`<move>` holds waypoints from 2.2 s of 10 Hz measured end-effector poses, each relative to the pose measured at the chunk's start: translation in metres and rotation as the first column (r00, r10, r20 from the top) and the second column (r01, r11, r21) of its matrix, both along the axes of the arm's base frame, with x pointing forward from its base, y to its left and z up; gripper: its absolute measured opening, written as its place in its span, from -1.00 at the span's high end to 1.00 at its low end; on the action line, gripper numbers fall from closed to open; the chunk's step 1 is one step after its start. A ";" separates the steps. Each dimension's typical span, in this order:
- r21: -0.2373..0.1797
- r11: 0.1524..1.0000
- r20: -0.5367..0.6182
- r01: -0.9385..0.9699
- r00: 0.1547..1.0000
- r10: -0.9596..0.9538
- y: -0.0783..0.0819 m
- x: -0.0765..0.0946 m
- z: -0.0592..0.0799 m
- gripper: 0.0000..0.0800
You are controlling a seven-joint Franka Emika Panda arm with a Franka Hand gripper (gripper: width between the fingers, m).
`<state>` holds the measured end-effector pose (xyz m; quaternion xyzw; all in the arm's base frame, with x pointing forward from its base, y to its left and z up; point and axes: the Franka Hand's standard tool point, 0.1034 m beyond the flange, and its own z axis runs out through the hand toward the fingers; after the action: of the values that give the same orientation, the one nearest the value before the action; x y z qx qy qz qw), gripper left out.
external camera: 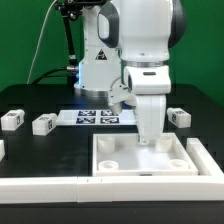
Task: Assemble one leg
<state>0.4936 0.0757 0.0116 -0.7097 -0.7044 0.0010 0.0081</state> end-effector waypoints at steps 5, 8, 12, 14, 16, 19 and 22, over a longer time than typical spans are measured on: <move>0.003 1.000 0.001 -0.010 1.000 0.010 0.010 0.006 -0.001 0.84; 0.004 1.000 0.002 0.003 1.000 -0.003 0.012 0.009 -0.001 0.84; 0.004 1.000 0.001 0.004 1.000 -0.004 0.012 0.009 -0.001 -0.19; 0.004 1.000 0.001 0.004 1.000 -0.004 0.011 0.009 -0.001 -0.53; 0.004 1.000 0.001 0.004 1.000 -0.004 0.011 0.009 -0.001 -0.59; -0.003 0.999 0.006 0.044 0.999 -0.044 0.015 0.005 0.008 -0.62; -0.025 0.993 0.026 0.119 0.993 -0.118 0.030 -0.013 0.044 -0.62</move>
Offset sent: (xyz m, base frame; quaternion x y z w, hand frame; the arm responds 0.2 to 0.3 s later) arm 0.0102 0.0098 0.0003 0.0091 0.0170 -0.0278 0.9994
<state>0.4808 0.1055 0.0558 -0.7502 -0.6611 0.0013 -0.0100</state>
